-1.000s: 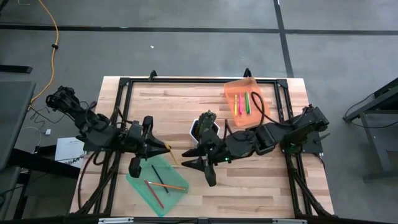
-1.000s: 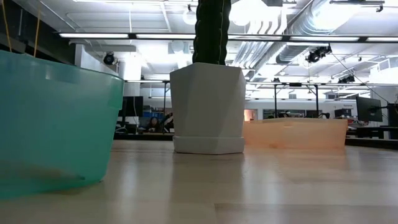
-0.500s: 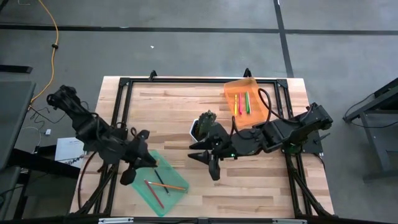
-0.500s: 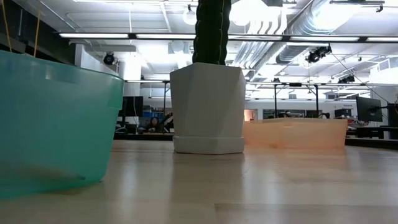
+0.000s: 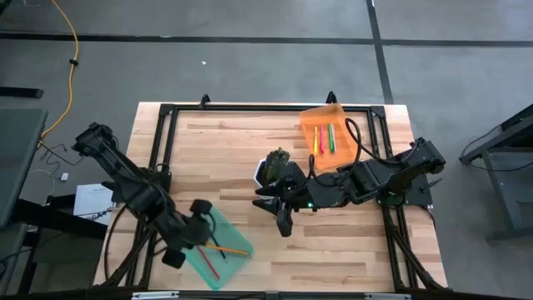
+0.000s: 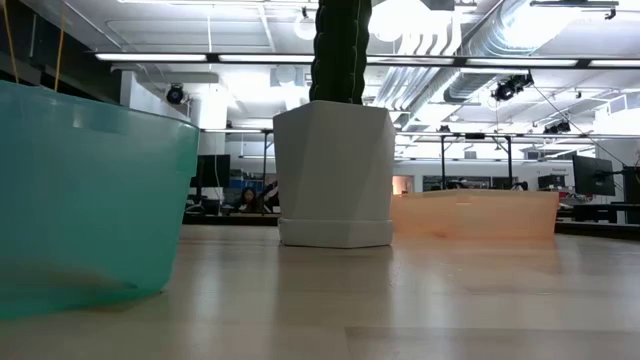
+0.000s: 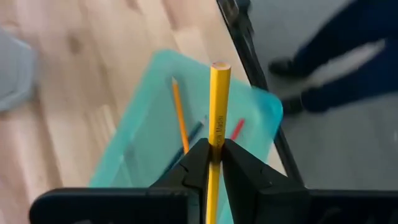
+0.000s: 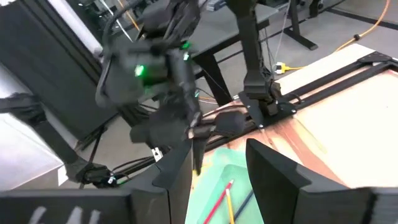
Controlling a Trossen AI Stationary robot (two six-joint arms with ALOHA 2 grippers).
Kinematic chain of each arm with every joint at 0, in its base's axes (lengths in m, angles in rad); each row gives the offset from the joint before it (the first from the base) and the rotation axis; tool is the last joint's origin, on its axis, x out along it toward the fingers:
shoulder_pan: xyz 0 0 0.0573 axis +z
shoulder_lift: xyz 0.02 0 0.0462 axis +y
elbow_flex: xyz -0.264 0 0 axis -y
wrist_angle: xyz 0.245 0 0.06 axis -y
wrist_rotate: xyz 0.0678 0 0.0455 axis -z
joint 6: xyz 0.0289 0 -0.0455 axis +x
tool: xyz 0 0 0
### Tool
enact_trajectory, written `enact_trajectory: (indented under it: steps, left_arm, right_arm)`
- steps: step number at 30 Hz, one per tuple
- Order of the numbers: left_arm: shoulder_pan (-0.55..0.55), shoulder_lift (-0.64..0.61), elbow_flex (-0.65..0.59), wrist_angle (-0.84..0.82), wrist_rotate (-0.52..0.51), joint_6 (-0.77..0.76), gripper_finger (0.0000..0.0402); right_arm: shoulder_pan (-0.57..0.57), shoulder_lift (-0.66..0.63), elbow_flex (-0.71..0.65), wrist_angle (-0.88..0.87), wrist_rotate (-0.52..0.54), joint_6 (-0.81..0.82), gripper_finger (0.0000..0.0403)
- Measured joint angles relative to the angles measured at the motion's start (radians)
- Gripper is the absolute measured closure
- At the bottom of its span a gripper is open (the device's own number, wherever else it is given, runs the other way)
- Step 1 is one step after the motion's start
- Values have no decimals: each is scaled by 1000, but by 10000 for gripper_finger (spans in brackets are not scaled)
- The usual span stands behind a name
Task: Sort pens & pencils
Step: Put the yellow pencil into the green bin, then return to Home Position
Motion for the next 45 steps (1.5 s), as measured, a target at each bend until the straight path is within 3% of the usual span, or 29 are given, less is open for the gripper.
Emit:
enact_trajectory:
  steps: [9, 21, 26, 31, 36, 40, 45]
  left_arm:
    - [1, 131, 0, -49, 57, 125, 378]
    - [1, 192, 0, -65, 40, 203, 302]
    - [1, 143, 57, -47, -139, 155, 286]
    - [0, 49, 238, 10, -438, 190, 284]
    - [-46, -64, 437, 14, -696, 305, 284]
    - [-140, -145, 532, 19, -809, 404, 284]
    - [-296, -237, 549, 108, -870, 549, 284]
  right_arm:
    - [1, 1, 0, -56, 2, 44, 261]
    - [1, 1, 0, -136, 1, 50, 261]
    - [6, 1, 0, -161, -1, 50, 261]
    - [6, -11, 0, -70, -36, -33, 261]
    - [10, -115, 0, -50, -53, -128, 261]
    - [55, -231, 0, -66, -7, -222, 261]
    - [164, -368, 0, -76, 106, -330, 261]
